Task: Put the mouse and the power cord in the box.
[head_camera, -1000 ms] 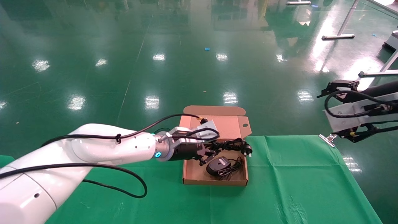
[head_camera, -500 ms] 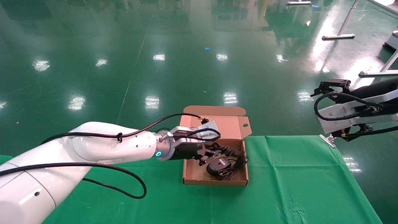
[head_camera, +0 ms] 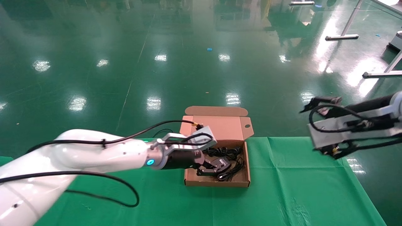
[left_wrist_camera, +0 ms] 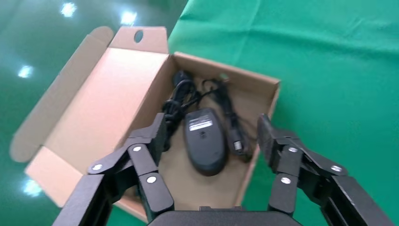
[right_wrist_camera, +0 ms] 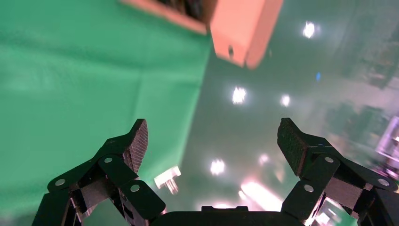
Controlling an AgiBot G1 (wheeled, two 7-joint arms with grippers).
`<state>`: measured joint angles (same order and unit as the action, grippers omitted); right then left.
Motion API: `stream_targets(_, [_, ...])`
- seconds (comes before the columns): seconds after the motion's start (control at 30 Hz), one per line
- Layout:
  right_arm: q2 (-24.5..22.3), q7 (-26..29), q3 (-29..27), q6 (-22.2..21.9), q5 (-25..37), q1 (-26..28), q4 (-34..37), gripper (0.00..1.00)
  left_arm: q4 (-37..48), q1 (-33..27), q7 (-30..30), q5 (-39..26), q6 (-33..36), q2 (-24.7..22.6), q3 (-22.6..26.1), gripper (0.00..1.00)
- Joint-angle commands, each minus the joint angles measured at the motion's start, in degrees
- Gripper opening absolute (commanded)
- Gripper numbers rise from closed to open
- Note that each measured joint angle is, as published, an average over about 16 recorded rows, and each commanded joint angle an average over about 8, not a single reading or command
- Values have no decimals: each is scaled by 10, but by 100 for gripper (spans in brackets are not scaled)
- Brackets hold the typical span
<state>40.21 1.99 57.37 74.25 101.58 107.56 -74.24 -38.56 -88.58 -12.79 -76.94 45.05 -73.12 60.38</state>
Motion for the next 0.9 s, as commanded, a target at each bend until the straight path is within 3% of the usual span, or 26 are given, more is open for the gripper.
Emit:
stream_targets(0.03, [-2, 3, -15, 4, -22, -17, 0, 100, -13, 10, 1, 13, 15, 14, -16, 100])
stream_targets(0.9, [-28, 47, -220, 61, -317, -244, 3, 100, -186, 144, 11, 186, 216, 202, -236, 100])
